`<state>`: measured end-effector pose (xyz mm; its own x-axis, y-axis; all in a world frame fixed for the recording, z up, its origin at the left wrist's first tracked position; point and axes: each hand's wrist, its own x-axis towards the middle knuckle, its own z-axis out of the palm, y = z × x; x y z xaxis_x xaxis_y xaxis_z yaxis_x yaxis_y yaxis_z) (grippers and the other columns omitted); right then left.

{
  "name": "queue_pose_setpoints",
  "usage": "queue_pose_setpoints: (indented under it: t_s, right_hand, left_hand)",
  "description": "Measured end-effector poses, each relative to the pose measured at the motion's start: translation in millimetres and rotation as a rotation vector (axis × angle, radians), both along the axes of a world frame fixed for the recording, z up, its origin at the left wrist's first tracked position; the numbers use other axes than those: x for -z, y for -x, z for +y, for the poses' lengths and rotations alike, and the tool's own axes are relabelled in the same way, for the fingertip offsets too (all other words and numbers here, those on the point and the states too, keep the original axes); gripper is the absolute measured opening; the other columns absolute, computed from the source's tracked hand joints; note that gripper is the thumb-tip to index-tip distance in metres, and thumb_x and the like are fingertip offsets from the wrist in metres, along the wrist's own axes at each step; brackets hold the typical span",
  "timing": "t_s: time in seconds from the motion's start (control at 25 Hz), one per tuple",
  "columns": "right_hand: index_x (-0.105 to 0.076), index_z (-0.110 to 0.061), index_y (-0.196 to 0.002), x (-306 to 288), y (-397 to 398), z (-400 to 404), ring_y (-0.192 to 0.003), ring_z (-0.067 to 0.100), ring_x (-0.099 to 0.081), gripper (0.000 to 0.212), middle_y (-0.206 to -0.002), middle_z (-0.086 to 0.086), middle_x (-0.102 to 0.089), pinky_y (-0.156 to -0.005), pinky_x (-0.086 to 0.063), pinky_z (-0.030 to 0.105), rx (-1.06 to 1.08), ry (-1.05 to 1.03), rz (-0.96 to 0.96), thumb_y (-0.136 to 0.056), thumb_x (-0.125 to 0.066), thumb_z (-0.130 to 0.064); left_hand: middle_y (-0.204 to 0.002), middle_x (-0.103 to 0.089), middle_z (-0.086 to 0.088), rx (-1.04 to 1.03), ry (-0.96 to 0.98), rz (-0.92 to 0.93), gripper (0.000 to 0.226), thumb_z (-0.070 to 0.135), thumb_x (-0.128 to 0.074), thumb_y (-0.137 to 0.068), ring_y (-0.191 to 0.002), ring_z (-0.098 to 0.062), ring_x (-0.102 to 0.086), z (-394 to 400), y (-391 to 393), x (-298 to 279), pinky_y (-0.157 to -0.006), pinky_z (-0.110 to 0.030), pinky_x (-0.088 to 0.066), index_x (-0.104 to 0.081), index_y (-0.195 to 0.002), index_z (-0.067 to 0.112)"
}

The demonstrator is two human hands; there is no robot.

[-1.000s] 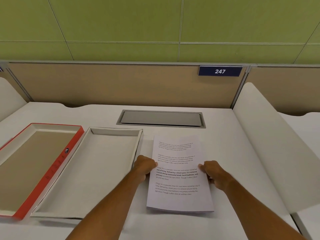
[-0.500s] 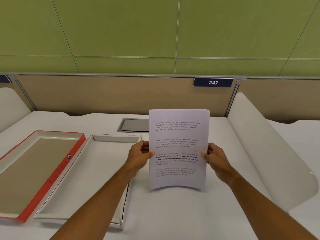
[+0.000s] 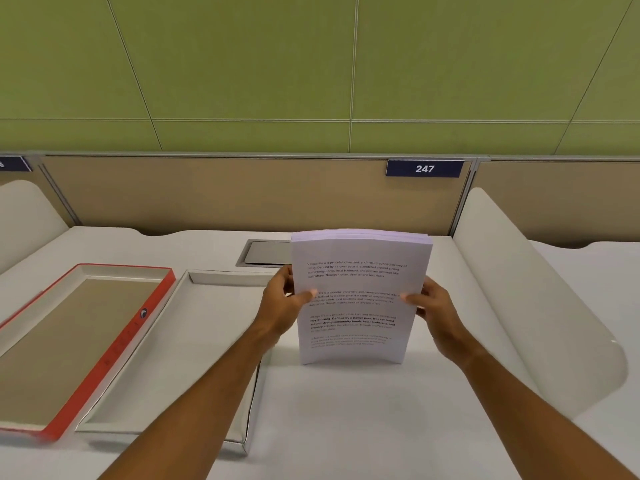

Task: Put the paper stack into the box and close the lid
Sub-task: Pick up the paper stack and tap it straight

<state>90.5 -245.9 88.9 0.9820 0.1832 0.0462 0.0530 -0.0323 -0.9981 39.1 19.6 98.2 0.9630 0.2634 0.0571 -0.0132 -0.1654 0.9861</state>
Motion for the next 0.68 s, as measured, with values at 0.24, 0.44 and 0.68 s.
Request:
queue_pose_setpoints:
  t_s: [0.24,0.44,0.68]
  right_hand:
    - [-0.062,-0.019,-0.068,-65.9,-10.9,28.3,-0.063,0.014,-0.056,0.032,-0.068,-0.005,-0.062,-0.059,-0.041,0.029,0.213,-0.09,-0.121,-0.082,-0.054,-0.046]
    - [-0.039,-0.019,-0.057,-74.9,-20.5,38.9,-0.06,0.02,-0.04,0.034,-0.059,0.0,-0.044,-0.059,-0.03,0.032,0.398,-0.044,-0.044,-0.075,-0.054,-0.043]
    - [-0.041,-0.021,-0.056,-67.0,-20.2,44.4,-0.056,0.016,-0.047,0.038,-0.058,-0.003,-0.049,-0.055,-0.034,0.029,0.439,-0.073,-0.055,-0.08,-0.05,-0.049]
  left_hand:
    - [-0.079,-0.066,0.001,-0.143,0.203,-0.156,0.026,0.043,-0.068,-0.073,-0.071,-0.017,-0.062,-20.6,-20.1,-56.9,-0.062,-0.032,-0.05,-0.062,-0.081,0.019]
    - [-0.073,-0.059,0.001,-0.288,0.224,-0.068,0.029,0.045,-0.054,-0.088,-0.063,-0.017,-0.051,-27.2,-32.3,-64.8,-0.058,-0.028,-0.042,-0.062,-0.072,0.021]
    - [-0.074,-0.061,-0.001,-0.208,0.299,-0.082,0.036,0.053,-0.049,-0.085,-0.064,-0.017,-0.056,-25.2,-28.8,-64.7,-0.053,-0.025,-0.043,-0.063,-0.074,0.022]
